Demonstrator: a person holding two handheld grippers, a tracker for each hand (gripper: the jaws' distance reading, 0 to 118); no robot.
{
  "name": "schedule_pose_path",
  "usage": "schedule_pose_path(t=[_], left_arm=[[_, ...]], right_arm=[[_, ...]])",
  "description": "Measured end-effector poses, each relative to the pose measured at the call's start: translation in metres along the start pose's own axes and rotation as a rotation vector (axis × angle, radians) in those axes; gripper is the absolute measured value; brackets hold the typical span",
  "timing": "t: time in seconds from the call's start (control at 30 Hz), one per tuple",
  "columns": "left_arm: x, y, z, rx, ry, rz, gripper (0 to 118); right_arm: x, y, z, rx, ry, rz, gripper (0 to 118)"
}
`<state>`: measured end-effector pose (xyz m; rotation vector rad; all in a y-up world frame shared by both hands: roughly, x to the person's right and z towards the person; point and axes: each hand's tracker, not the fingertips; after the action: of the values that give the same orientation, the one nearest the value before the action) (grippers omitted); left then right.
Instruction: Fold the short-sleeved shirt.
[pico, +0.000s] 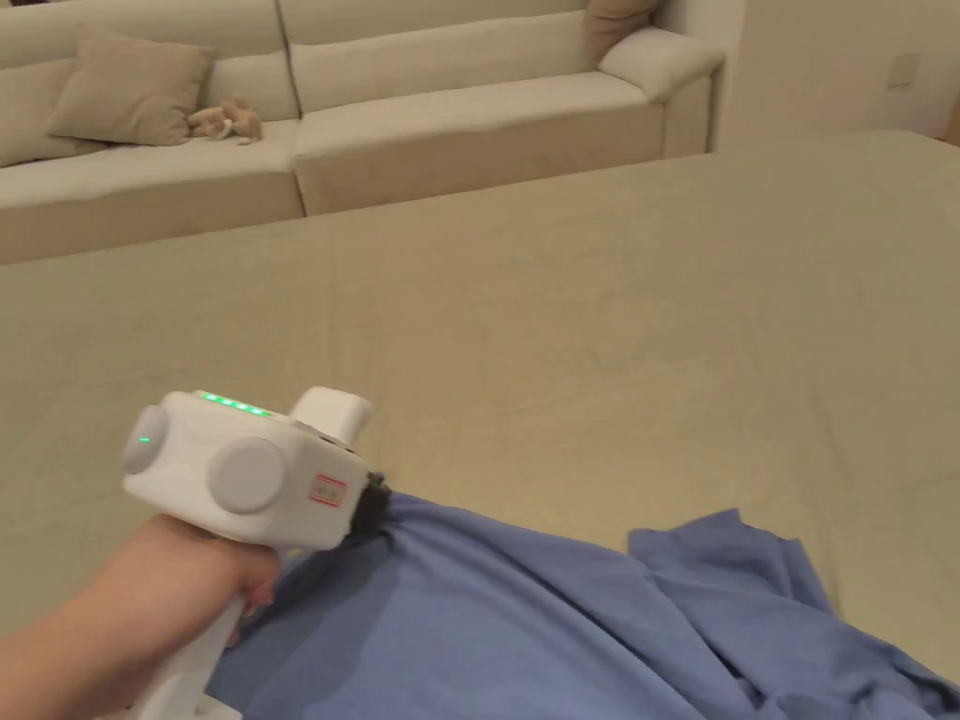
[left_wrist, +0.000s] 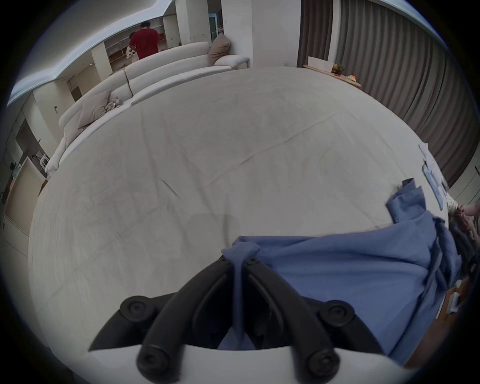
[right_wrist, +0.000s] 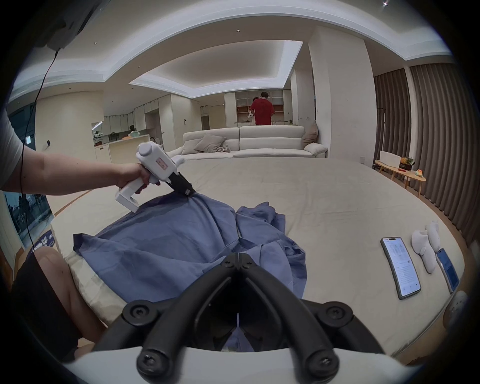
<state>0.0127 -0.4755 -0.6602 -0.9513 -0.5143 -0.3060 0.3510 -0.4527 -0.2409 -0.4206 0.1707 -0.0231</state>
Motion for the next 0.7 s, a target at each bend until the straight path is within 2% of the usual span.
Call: schedule_pose_path(t=[0.07, 0.13, 0.23, 0.27, 0.3, 0.33, 0.37, 0.47, 0.57, 0.6, 0.67, 0.7], left_arm=[[-0.007, 0.001, 0.012, 0.023, -0.038, 0.071, 3], [-0.010, -0.001, 0.029, 0.050, -0.030, 0.074, 3], [-0.018, -0.005, 0.051, 0.084, -0.035, 0.093, 3], [-0.020, -0.007, 0.057, 0.092, -0.040, 0.099, 3], [-0.021, -0.009, 0.063, 0.095, -0.044, 0.104, 3], [-0.022, -0.011, 0.068, 0.096, -0.043, 0.102, 3], [-0.019, -0.014, 0.072, 0.100, -0.039, 0.094, 3], [-0.020, -0.019, 0.082, 0.101, -0.035, 0.081, 3], [-0.013, -0.023, 0.090, 0.102, -0.031, 0.086, 3], [-0.013, -0.024, 0.091, 0.103, -0.033, 0.091, 3], [-0.025, -0.025, 0.085, 0.102, -0.037, 0.100, 3], [-0.026, -0.026, 0.086, 0.103, -0.036, 0.099, 3]], right_arm=[[0.000, 0.002, 0.002, -0.023, -0.015, 0.003, 0], [0.002, 0.005, 0.001, -0.088, -0.026, -0.002, 0], [-0.002, 0.009, -0.007, -0.158, -0.061, 0.049, 1], [-0.002, 0.010, -0.013, -0.197, -0.056, 0.070, 13], [-0.004, 0.011, -0.018, -0.211, -0.083, 0.104, 43], [-0.009, 0.011, -0.024, -0.216, -0.090, 0.123, 92], [-0.011, 0.012, -0.028, -0.246, -0.095, 0.132, 107], [-0.019, 0.019, -0.045, -0.285, -0.034, 0.121, 105], [-0.025, 0.023, -0.070, -0.358, -0.020, 0.186, 102], [-0.026, 0.022, -0.080, -0.381, -0.057, 0.215, 91], [-0.022, 0.021, -0.088, -0.432, -0.081, 0.227, 24], [-0.019, 0.021, -0.089, -0.432, -0.071, 0.201, 10]])
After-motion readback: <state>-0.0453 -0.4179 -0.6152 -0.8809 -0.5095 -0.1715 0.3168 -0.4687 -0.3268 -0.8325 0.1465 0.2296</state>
